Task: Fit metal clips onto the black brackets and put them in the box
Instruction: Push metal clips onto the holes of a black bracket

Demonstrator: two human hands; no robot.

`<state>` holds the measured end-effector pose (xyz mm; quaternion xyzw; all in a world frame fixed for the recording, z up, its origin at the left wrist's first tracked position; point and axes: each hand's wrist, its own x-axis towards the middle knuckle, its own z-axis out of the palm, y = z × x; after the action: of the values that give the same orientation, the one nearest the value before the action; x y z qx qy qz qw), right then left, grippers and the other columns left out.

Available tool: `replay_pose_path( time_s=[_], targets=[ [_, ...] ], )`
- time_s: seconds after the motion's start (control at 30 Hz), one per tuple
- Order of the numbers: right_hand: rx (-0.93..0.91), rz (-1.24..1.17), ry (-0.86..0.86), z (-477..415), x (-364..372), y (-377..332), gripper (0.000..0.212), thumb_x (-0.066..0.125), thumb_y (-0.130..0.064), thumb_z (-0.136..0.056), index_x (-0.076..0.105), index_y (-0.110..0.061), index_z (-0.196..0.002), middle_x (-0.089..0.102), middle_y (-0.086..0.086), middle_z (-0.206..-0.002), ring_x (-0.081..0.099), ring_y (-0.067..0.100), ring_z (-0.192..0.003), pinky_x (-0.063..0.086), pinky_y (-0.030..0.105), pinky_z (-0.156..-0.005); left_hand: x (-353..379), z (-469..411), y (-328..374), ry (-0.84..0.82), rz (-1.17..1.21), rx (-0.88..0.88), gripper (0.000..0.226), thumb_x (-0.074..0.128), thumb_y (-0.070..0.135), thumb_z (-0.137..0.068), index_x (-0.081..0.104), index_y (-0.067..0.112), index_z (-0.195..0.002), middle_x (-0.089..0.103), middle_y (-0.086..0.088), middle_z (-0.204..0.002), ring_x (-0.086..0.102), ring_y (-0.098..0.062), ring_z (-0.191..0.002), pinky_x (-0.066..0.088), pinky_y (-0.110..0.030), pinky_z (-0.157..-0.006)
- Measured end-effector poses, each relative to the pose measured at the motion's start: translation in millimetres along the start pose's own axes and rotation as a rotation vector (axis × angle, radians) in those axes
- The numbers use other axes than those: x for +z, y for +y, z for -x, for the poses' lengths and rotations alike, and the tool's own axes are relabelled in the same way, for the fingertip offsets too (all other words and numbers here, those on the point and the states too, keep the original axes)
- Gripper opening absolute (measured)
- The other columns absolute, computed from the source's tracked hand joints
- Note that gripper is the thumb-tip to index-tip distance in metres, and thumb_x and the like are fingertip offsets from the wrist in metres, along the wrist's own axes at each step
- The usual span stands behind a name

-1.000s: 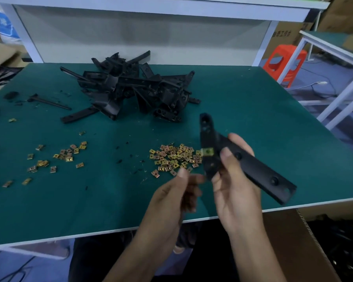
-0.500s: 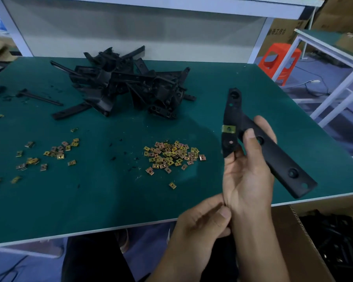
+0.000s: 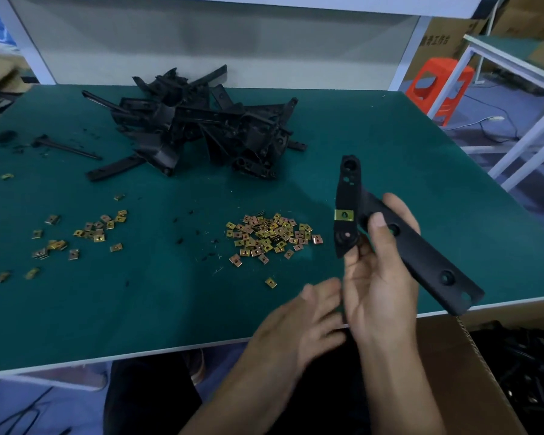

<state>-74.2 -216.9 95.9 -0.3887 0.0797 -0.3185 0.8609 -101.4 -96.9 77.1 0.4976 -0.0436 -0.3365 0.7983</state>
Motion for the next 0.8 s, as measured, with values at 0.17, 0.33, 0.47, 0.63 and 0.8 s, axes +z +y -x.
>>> replay_pose_path(
  time_s=[0.17, 0.33, 0.47, 0.63, 0.8],
  targets=[
    [0.037, 0.094, 0.054, 1.1, -25.5, 5.5, 0.030, 0.062, -0.013, -0.090, 0.061, -0.014, -0.120, 0.072, 0.003, -0.103, 0.066, 0.010, -0.074, 0.057, 0.020, -0.067, -66.1, -20.8, -9.0, 0.487, -1.280, 0.354, 0.032, 0.055, 0.030, -0.102, 0.063, 0.026, -0.132, 0.061, 0.008, -0.114, 0.053, -0.010, -0.107, 0.037, -0.020, -0.090],
    [0.133, 0.139, 0.049, 16.6, -31.6, 34.4, 0.033, 0.065, -0.014, -0.087, 0.062, -0.012, -0.120, 0.073, 0.003, -0.088, 0.065, 0.007, -0.064, 0.054, 0.018, -0.058, -80.3, -37.8, -12.1, 0.480, -1.349, 0.298, 0.023, 0.064, 0.031, -0.097, 0.071, 0.022, -0.117, 0.058, 0.003, -0.106, 0.051, -0.017, -0.102, 0.042, -0.033, -0.094],
    [0.187, 0.179, 0.075, 22.7, -33.8, 50.8, 0.031, 0.067, -0.016, -0.086, 0.066, -0.015, -0.117, 0.072, 0.008, -0.095, 0.065, 0.011, -0.065, 0.055, 0.020, -0.059, -81.4, -43.8, -5.7, 0.487, -1.315, 0.289, 0.023, 0.062, 0.035, -0.096, 0.067, 0.025, -0.116, 0.059, 0.005, -0.109, 0.052, -0.017, -0.108, 0.040, -0.029, -0.090],
    [0.221, 0.231, 0.108, 25.9, -37.4, 58.6, 0.024, 0.059, -0.003, -0.097, 0.065, -0.010, -0.119, 0.070, 0.014, -0.100, 0.065, 0.012, -0.066, 0.056, 0.022, -0.059, -73.4, -48.2, -2.4, 0.419, -1.337, 0.263, 0.014, 0.062, 0.033, -0.096, 0.067, 0.022, -0.102, 0.049, 0.006, -0.098, 0.048, -0.019, -0.100, 0.032, -0.028, -0.079],
    [0.219, 0.263, 0.087, 26.8, -37.0, 58.2, 0.024, 0.059, -0.003, -0.098, 0.065, -0.010, -0.121, 0.071, 0.013, -0.101, 0.065, 0.013, -0.068, 0.055, 0.022, -0.060, -76.8, -45.3, 2.9, 0.418, -1.272, 0.295, 0.010, 0.061, 0.030, -0.098, 0.061, 0.020, -0.096, 0.061, 0.007, -0.090, 0.056, -0.014, -0.087, 0.039, -0.031, -0.072]
  ],
)
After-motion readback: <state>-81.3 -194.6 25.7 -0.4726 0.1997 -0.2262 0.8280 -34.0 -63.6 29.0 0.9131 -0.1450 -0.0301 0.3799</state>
